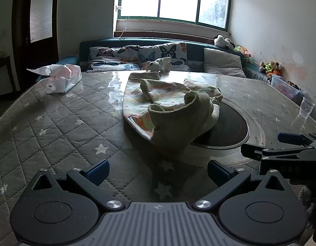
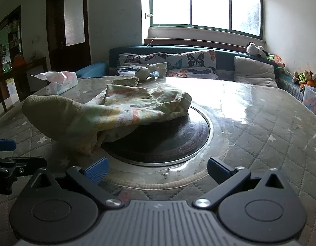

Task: Fold clothes
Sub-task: 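Approach the bunched pastel garment with both tools open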

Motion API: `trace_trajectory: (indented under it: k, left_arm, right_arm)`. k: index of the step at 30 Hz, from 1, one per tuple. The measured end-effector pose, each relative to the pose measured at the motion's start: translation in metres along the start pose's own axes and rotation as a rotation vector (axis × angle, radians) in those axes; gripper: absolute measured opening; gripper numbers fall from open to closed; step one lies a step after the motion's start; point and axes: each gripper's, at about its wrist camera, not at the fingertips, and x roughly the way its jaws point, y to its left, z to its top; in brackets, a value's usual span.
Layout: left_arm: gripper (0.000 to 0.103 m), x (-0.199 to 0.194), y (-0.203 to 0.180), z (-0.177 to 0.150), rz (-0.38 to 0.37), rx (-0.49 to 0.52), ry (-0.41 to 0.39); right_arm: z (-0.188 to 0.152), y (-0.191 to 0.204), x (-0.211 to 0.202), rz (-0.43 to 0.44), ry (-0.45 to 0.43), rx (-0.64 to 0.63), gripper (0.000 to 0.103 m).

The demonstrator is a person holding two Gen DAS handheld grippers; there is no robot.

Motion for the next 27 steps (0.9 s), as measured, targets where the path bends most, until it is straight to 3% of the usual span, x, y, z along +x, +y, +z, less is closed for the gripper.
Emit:
trace_trajectory:
  k: [27]
  left_arm:
    - [0.103,0.011,-0.001,-0.001,0.009,0.008,0.04]
  right_arm:
    - [0.002,0.009,0.014,0.032,0.038,-0.041,0.103]
